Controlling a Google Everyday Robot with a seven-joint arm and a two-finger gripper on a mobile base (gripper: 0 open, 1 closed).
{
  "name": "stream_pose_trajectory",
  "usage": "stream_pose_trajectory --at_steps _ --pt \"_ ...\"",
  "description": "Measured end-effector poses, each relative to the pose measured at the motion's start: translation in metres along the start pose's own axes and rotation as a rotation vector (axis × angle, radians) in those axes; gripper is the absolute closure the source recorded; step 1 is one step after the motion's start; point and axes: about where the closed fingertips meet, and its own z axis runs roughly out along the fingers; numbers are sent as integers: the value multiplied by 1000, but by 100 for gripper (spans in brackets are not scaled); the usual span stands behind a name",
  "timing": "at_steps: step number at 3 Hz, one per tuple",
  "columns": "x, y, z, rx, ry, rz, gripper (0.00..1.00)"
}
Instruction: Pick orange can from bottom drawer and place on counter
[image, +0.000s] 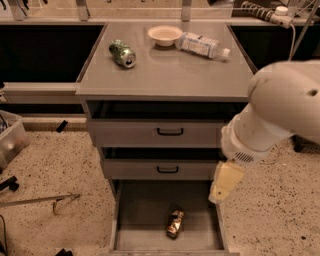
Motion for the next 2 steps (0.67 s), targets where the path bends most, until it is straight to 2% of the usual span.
stream_pose_trajectory --at_steps 1,2 --pt "-3 26 76 -39 -9 1 0" --pt "-3 26 76 -39 -9 1 0"
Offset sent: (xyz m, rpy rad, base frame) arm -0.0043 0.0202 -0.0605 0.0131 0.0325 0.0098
